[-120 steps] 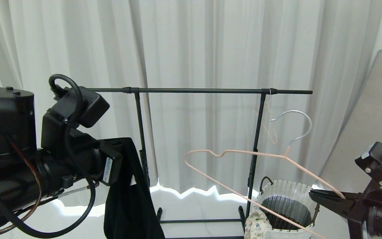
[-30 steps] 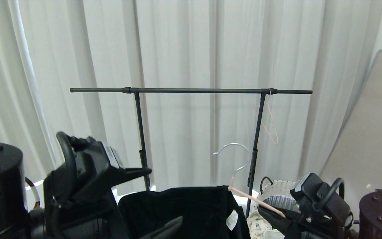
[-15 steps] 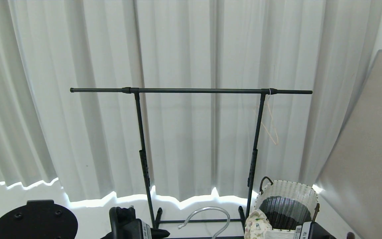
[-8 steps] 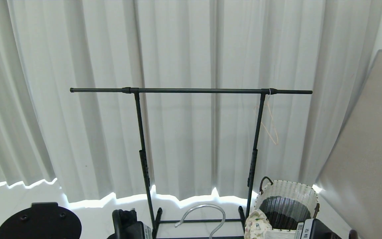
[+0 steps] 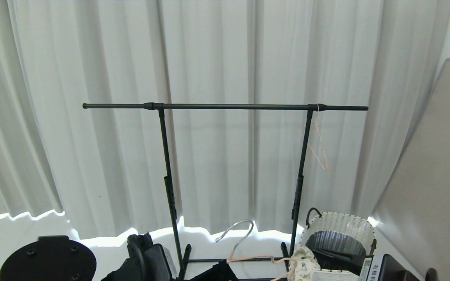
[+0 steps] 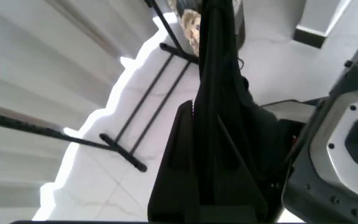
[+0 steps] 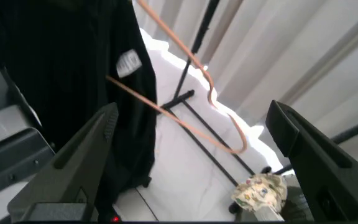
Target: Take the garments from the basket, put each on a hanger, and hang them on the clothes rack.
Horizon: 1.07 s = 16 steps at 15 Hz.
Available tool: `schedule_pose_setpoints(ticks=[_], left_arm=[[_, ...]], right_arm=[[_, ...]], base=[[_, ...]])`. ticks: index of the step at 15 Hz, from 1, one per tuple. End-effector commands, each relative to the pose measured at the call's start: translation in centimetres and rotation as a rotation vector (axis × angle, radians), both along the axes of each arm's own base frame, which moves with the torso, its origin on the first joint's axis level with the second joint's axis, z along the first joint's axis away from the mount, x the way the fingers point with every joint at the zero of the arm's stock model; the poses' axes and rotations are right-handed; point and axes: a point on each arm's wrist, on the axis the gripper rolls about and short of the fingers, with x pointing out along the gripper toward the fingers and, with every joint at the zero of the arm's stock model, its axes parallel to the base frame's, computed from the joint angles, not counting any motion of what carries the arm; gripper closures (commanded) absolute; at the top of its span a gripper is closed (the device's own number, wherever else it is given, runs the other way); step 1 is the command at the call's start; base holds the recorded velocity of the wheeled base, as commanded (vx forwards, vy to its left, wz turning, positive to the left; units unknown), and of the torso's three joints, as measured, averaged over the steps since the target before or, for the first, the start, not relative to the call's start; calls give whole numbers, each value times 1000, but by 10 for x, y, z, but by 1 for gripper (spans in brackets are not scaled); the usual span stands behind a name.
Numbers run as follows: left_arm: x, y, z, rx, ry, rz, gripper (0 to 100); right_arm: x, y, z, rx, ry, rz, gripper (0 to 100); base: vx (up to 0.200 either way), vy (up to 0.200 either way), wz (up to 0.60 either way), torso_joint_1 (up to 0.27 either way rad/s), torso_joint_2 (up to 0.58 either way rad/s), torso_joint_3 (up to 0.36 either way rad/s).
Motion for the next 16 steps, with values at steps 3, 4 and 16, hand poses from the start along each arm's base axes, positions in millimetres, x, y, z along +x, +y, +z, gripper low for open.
schedule_pose_setpoints(ticks=[3, 4, 16], left_arm=[[17, -5, 16, -111, -96, 61, 100], [27, -8, 25, -141, -137, 116, 100], [26, -12, 68, -269, -274, 130, 100]], right_arm=[[-1, -6, -6, -6, 31, -3, 0], [0, -3, -9, 9, 79, -23, 0], [91, 68, -21, 102, 195, -317, 0]], base=[[0, 0, 0, 0, 0, 0], [0, 0, 0, 0, 0, 0], [0, 0, 0, 0, 0, 0]])
